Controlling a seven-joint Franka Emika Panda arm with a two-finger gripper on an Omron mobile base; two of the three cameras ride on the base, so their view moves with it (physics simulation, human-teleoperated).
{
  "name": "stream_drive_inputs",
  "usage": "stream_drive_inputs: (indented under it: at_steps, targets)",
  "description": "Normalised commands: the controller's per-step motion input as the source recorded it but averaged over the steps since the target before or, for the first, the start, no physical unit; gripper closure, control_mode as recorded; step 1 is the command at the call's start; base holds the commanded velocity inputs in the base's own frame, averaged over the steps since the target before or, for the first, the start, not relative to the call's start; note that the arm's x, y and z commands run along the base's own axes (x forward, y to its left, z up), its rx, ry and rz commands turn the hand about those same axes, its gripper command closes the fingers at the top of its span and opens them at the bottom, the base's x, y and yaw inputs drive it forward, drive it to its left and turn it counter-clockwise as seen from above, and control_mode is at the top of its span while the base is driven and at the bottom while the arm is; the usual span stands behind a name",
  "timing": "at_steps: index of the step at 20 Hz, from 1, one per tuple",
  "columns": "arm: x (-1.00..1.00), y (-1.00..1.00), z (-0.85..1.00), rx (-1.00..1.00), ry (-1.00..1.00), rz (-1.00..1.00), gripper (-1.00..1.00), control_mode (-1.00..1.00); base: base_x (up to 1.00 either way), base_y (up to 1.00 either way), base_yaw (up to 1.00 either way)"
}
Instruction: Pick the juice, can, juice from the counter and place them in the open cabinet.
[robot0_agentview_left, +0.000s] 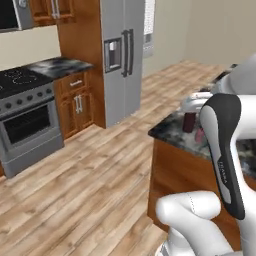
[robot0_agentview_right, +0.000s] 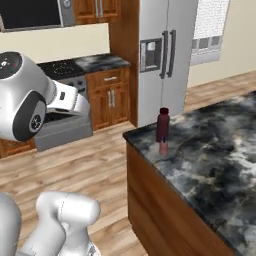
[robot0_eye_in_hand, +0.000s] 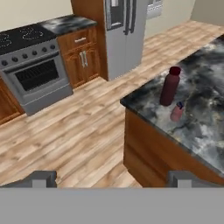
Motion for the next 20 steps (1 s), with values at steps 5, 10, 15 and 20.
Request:
stream_drive_inputs:
  at_steps: [5,10,15,20]
  targets:
    - [0.00,0.00,0.00,0.00,0.00,0.00,-1.00,1.00,0.34,0.14,-0.71]
    - [0.00,0.00,0.00,0.00,0.00,0.00,-1.00,1.00,0.37,0.24,-0.72]
    - [0.00,0.00,0.00,0.00,0.00,0.00,-1.00,1.00,0.55,0.34,-0.51]
    - [0.00,0.00,0.00,0.00,0.00,0.00,-1.00,1.00,0.48,0.45,-0.47]
